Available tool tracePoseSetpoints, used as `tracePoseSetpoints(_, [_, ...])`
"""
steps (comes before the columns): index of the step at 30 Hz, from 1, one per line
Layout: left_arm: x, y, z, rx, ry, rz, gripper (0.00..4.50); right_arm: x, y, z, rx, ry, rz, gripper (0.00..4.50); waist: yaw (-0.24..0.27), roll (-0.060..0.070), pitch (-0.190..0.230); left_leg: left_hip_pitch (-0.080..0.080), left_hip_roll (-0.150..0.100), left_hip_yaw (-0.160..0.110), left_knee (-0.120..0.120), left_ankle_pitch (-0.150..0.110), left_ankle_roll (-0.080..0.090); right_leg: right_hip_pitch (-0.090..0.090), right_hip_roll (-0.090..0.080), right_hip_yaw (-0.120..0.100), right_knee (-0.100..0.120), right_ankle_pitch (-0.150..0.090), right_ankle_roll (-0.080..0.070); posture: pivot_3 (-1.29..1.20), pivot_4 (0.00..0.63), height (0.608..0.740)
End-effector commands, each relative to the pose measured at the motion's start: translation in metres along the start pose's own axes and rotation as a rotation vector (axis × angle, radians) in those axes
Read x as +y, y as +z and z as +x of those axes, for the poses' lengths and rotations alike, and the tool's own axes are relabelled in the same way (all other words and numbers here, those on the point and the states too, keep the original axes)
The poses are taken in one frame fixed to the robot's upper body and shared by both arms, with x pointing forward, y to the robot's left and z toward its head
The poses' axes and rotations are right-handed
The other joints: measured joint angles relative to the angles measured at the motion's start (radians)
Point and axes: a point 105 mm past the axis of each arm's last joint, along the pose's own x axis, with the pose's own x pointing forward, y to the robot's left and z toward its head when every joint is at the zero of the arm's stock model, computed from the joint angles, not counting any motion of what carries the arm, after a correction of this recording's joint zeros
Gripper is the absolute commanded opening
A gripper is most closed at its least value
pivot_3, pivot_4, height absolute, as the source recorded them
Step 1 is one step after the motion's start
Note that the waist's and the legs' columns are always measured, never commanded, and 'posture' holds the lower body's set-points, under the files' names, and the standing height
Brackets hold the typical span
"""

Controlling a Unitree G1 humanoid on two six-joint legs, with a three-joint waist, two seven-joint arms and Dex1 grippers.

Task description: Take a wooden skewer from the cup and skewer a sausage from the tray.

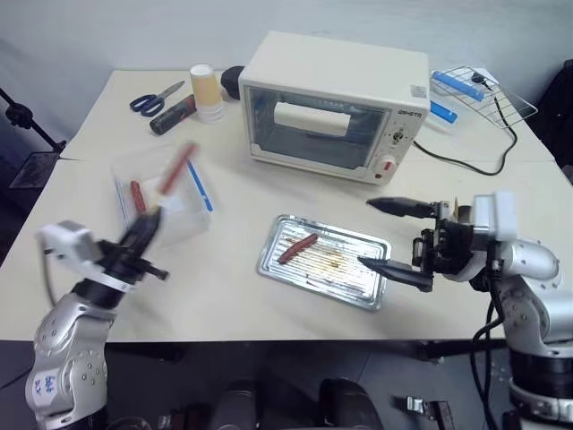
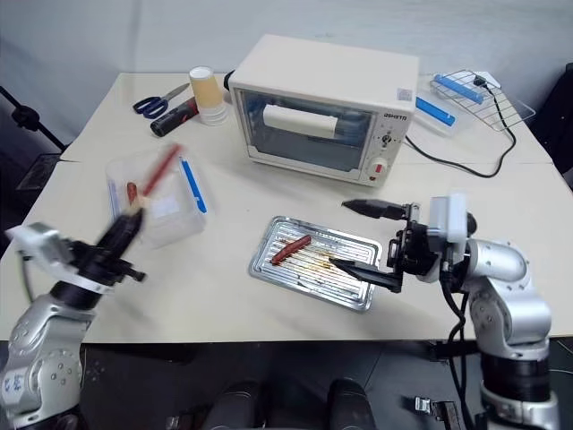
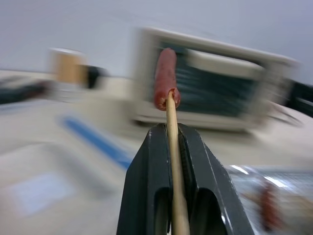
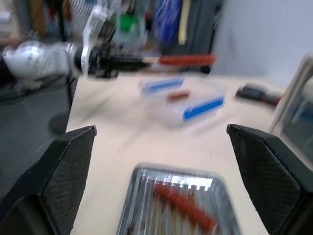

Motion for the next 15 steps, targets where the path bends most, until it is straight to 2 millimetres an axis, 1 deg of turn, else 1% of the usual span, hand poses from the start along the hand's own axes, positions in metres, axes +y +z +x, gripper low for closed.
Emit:
tracePoseSetpoints(1, [0.019, 0.007, 0.0, -0.014, 0.193, 0.058, 0.0, 0.005, 0.006, 0.003, -0.024, -0.032, -0.12, 4.47, 0.006, 0.0, 0.0, 0.0, 0.0, 0.001, 0.0, 0.0, 0.0, 0.0, 0.0, 0.0, 0.0, 0.0, 0.0, 0.0, 0.15, 0.74])
tracePoseSetpoints(4, [0.026, -0.008, 0.013, 0.022, 0.29, 0.014, 0.0, 0.002, 0.004, 0.004, -0.033, -0.069, -0.14, 4.47, 0.019, -0.001, 0.0, 0.0, -0.001, 0.001, 0.002, 0.0, 0.0, 0.0, 0.0, 0.001, 0.0, 0.0, 0.0, 0.0, 0.15, 0.74])
tracePoseSetpoints(5, [0.024, -0.017, 0.021, 0.047, 0.292, -0.003, 0.0, 0.002, 0.002, 0.003, -0.024, -0.063, -0.145, 4.47, 0.021, -0.001, 0.0, 0.0, -0.001, 0.001, 0.002, 0.0, 0.0, 0.0, 0.0, 0.001, 0.0, 0.0, 0.0, 0.0, 0.15, 0.74])
tracePoseSetpoints(7, [0.014, -0.027, 0.037, 0.068, 0.246, -0.011, 0.0, 0.001, -0.002, 0.003, -0.007, -0.05, -0.145, 4.47, 0.022, -0.001, -0.001, -0.001, -0.002, 0.001, 0.003, 0.0, 0.001, 0.0, 0.0, 0.001, 0.0, 0.0, 0.0, 0.0, 0.15, 0.74])
tracePoseSetpoints(11, [0.004, -0.034, 0.056, 0.081, 0.221, -0.019, 0.0, 0.002, -0.005, 0.004, 0.006, -0.015, -0.136, 4.47, 0.015, -0.002, -0.001, -0.001, -0.001, 0.003, 0.002, 0.0, 0.001, 0.0, 0.0, 0.0, 0.0, 0.0, 0.0, 0.0, 0.15, 0.74])
tracePoseSetpoints(13, [0.005, -0.039, 0.06, 0.114, 0.24, 0.015, 0.0, 0.003, -0.007, 0.006, 0.009, 0.0, -0.136, 4.47, 0.01, -0.002, -0.001, -0.001, -0.001, 0.003, 0.001, 0.0, 0.001, -0.002, 0.001, 0.001, 0.0, 0.0, 0.0, 0.0, 0.15, 0.74])
tracePoseSetpoints(14, [0.005, -0.04, 0.06, 0.114, 0.248, -0.001, 0.0, 0.003, -0.007, 0.007, 0.01, 0.008, -0.134, 4.47, 0.007, -0.002, -0.001, -0.001, 0.0, 0.003, 0.0, 0.0, 0.001, -0.002, 0.001, 0.001, 0.0, 0.0, 0.0, 0.0, 0.15, 0.74])
tracePoseSetpoints(15, [0.008, -0.039, 0.059, 0.118, 0.27, 0.022, 0.29, 0.004, -0.008, 0.008, 0.011, 0.014, -0.128, 4.5, 0.003, -0.002, -0.001, -0.001, 0.0, 0.003, -0.001, 0.0, 0.0, -0.003, 0.001, 0.002, 0.0, 0.0, 0.0, 0.0, 0.15, 0.74])
